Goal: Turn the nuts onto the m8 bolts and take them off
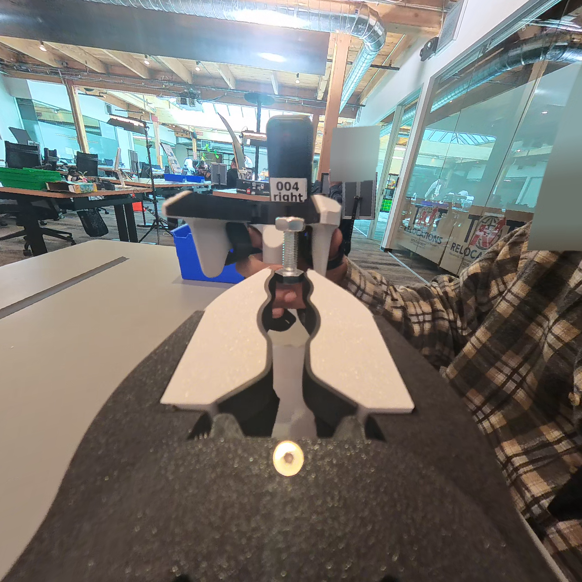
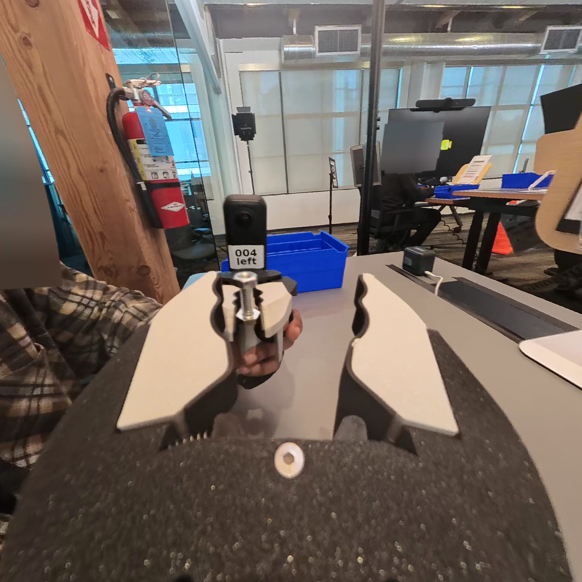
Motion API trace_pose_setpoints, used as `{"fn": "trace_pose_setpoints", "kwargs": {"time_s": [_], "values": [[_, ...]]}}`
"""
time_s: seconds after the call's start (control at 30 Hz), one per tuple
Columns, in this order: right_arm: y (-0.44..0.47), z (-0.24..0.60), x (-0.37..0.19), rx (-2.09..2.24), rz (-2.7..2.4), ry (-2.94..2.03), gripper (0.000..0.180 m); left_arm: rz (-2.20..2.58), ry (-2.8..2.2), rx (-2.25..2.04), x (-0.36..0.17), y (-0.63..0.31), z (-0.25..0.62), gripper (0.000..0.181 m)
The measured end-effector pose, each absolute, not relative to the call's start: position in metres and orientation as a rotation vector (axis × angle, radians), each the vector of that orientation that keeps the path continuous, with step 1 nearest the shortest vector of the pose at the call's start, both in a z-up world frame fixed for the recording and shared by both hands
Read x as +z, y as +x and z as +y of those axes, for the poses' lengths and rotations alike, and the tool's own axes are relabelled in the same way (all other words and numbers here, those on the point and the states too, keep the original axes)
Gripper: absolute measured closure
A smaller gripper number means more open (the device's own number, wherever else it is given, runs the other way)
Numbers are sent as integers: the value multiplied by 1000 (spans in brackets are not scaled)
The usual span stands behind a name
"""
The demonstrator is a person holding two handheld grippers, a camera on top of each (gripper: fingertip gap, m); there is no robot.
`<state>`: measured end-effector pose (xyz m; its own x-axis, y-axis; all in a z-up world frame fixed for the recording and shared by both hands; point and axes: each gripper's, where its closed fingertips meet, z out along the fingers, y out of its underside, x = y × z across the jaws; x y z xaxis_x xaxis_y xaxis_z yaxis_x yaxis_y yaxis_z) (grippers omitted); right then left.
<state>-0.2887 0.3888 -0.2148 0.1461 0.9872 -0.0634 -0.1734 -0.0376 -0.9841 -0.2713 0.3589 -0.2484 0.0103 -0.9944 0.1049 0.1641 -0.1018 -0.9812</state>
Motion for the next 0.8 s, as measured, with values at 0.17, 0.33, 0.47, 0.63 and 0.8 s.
{"fn": "trace_pose_setpoints", "kwargs": {"time_s": [0.17,0.33,0.47,0.63,0.8], "values": [[-294,369,-211,1275,-1037,-1131,134,1023,-1174,-1341,-250,-271,360,166],[-300,361,-216,1294,-1095,-1145,146,1023,-1176,-1341,-251,-271,360,166],[-301,358,-217,1302,-1116,-1137,159,1028,-1175,-1340,-251,-270,359,166],[-297,364,-216,1296,-1088,-1150,159,1027,-1165,-1337,-250,-270,358,166],[-291,382,-219,1247,-998,-1222,130,1014,-1167,-1339,-249,-272,360,166]]}}
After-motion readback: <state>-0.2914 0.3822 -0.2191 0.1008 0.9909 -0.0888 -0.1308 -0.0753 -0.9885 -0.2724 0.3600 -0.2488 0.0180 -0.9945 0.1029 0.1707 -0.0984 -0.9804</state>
